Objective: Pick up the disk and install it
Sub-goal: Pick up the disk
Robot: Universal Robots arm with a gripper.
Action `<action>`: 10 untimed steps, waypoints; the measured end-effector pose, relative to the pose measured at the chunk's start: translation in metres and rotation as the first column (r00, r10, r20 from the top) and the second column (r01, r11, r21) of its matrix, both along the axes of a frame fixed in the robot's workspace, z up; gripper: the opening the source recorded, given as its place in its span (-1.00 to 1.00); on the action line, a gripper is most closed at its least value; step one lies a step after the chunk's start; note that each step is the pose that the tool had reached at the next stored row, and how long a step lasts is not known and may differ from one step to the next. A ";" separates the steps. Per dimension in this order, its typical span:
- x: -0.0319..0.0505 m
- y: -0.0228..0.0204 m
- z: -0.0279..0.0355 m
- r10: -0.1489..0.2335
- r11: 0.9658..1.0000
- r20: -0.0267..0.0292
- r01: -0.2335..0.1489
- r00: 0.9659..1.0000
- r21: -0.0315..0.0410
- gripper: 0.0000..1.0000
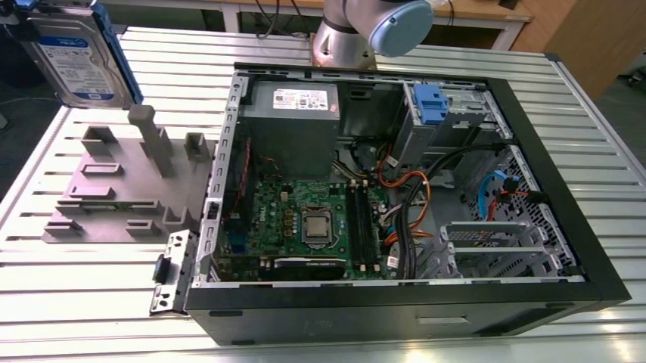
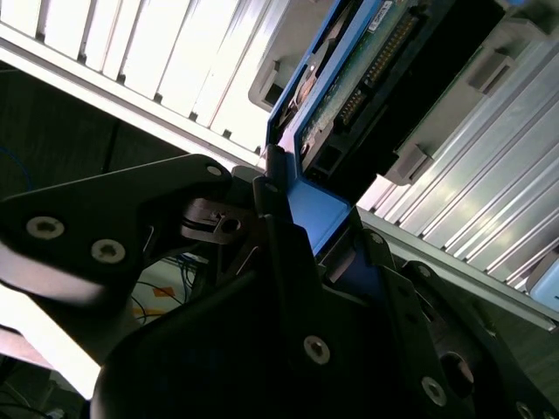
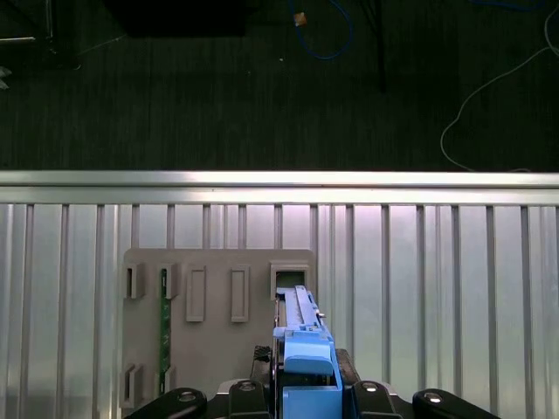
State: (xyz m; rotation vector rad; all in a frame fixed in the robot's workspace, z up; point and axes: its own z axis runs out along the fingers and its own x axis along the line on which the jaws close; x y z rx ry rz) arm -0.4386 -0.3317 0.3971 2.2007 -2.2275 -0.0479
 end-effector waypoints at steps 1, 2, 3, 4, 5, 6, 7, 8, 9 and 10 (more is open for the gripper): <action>0.0000 0.0000 0.0002 0.000 1.000 0.000 0.000 1.000 0.000 -0.27; 0.0000 0.0000 0.0004 0.000 1.000 0.000 0.000 1.000 0.000 -0.27; 0.0000 0.0000 0.0006 0.000 1.000 0.000 0.000 1.000 0.000 -0.27; 0.0000 0.0000 0.0008 0.000 1.000 0.000 0.000 1.000 0.000 -0.27; 0.0000 0.0000 0.0010 0.000 1.000 0.000 0.000 1.000 0.000 -0.27; 0.0000 0.0000 0.0024 0.000 1.000 0.000 0.000 1.000 0.000 -0.27; 0.0000 0.0000 0.0031 0.000 1.000 0.000 0.000 1.000 0.000 -0.27; 0.0000 0.0000 0.0032 0.000 1.000 0.000 0.000 1.000 0.000 -0.27; 0.0000 0.0000 0.0034 0.000 1.000 0.000 0.000 1.000 0.000 -0.27; 0.0000 0.0000 0.0036 0.000 1.000 0.000 0.000 1.000 0.000 -0.27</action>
